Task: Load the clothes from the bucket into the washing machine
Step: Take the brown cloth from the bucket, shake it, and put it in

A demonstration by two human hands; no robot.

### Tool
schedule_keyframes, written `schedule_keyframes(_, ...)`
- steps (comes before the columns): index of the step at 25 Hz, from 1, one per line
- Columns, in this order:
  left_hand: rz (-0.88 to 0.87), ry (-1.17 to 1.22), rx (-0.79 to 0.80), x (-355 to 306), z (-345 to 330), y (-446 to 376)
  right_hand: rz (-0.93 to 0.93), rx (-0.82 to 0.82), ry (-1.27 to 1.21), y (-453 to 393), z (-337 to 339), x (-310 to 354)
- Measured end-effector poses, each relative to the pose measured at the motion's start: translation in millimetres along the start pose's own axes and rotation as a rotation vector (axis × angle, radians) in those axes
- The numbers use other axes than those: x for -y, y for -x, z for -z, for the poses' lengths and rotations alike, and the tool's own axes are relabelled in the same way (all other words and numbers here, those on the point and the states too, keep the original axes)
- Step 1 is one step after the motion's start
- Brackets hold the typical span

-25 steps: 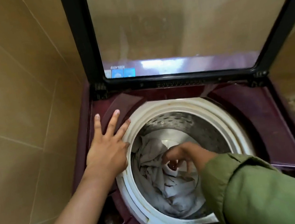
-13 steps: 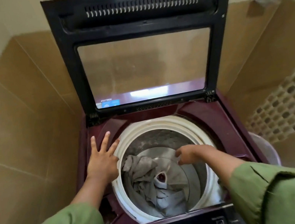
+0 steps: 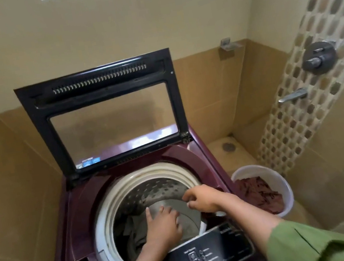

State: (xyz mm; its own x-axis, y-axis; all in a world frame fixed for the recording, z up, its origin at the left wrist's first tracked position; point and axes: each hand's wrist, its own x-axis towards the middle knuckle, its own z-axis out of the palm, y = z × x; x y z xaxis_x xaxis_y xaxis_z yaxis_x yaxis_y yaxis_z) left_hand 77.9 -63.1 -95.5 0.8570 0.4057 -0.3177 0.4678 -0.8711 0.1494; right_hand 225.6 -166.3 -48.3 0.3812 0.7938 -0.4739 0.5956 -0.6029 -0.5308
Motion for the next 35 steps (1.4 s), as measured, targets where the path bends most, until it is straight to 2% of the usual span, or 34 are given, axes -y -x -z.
schedule_keyframes(5,-0.174,0.236,-0.24,-98.9,26.3,-6.8,-0.028,-0.21,-0.222,70.1,21.0,-42.3)
schedule_keyframes(7,-0.266,0.303,-0.275,-135.1,33.3,-6.5,-0.055,-0.286,-0.374,96.0,27.3,-62.0)
schedule_keyframes(10,-0.352,0.331,-0.262,-180.5,32.6,-7.1,-0.12,-0.379,-0.456,128.0,34.2,-97.2)
schedule_keyframes(12,-0.297,0.391,-0.217,-207.0,29.3,-8.4,-0.169,-0.393,-0.483,142.3,36.6,-123.1)
schedule_keyframes(15,-0.121,0.608,-0.171,-243.8,29.3,-17.7,-0.238,-0.442,-0.522,155.9,42.3,-162.3)
schedule_keyframes(18,-0.089,0.672,-0.12,-271.6,27.2,-40.7,-0.306,-0.499,-0.52,161.7,50.4,-196.8)
schedule_keyframes(22,-0.063,0.631,-0.059,-298.0,19.5,-86.7,-0.395,-0.51,-0.522,158.2,67.8,-241.5)
schedule_keyframes(26,0.018,0.589,0.045,-312.8,2.8,-128.9,-0.445,-0.433,-0.45,152.8,87.4,-285.3)
schedule_keyframes(32,-0.025,0.312,0.321,-320.6,-17.3,-180.2,-0.504,-0.307,-0.388,136.8,94.4,-346.3)
schedule_keyframes(35,-0.021,0.259,0.433,-323.8,-34.1,-203.8,-0.52,-0.234,-0.374,123.8,94.6,-376.3)
